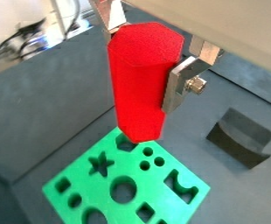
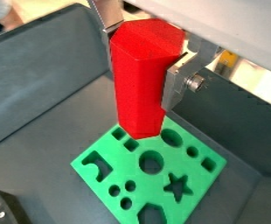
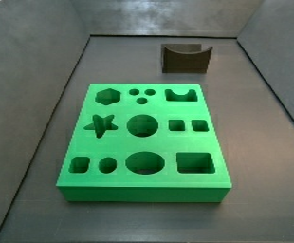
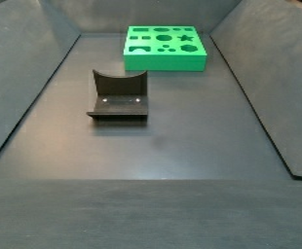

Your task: Insert the hexagon object.

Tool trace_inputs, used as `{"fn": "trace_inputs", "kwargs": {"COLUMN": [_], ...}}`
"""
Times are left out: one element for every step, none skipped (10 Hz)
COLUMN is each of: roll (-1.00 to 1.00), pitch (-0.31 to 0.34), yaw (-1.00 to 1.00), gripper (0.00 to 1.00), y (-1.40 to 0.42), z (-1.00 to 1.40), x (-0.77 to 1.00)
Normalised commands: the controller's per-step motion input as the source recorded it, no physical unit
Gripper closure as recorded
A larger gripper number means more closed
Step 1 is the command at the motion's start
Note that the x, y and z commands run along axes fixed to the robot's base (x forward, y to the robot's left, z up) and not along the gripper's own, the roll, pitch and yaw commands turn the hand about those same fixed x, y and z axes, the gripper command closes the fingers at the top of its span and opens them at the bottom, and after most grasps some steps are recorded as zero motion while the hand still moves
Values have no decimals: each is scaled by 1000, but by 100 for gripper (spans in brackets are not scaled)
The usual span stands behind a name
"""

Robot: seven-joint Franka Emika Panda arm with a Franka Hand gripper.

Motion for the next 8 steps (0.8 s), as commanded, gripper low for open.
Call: {"fn": "trace_inputs", "kwargs": {"roll": [0, 0, 0, 0, -29, -43, -23, -39], "pitch": [84, 91, 91, 107, 61, -7, -73, -76], "yaw": [-960, -963, -931, -771, -466, -294, -280, -274], "gripper": [100, 100, 100, 100, 100, 100, 100, 100], "y": [80, 86, 109, 257, 526, 589, 514, 414], "z": [-751, -769, -797, -866, -866, -920, -1000, -1000], "x": [-37, -26, -51, -123, -286, -531, -714, -657]}}
